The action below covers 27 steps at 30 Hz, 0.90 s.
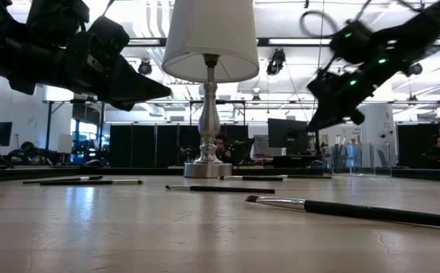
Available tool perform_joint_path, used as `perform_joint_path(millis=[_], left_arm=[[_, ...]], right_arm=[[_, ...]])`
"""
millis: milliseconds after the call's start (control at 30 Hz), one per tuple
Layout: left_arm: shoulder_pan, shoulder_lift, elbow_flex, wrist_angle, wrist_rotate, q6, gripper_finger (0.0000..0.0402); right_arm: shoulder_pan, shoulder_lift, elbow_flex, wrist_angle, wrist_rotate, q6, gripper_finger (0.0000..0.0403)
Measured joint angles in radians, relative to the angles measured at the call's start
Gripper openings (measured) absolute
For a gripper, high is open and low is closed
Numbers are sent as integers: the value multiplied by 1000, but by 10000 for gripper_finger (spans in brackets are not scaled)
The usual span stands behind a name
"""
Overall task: Put items in baskets/containers
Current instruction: Put the eyeshadow brush into the transparent organizer
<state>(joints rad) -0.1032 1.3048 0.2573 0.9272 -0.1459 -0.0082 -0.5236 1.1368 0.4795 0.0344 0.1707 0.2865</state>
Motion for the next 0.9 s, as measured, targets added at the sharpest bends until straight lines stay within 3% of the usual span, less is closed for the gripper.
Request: perform_joint_path(millis=[433,633,900], left_arm=[[0,0,0,-10,7,-8,0],[0,0,0,-10,7,-8,0],[0,0,0,-10,8,-8,0]], right_arm=[[-69,513,365,-154,-16,-85,116],[-116,640,460,-172,-123,-103,125],[-118,714,516,-200,-148,-104,114]])
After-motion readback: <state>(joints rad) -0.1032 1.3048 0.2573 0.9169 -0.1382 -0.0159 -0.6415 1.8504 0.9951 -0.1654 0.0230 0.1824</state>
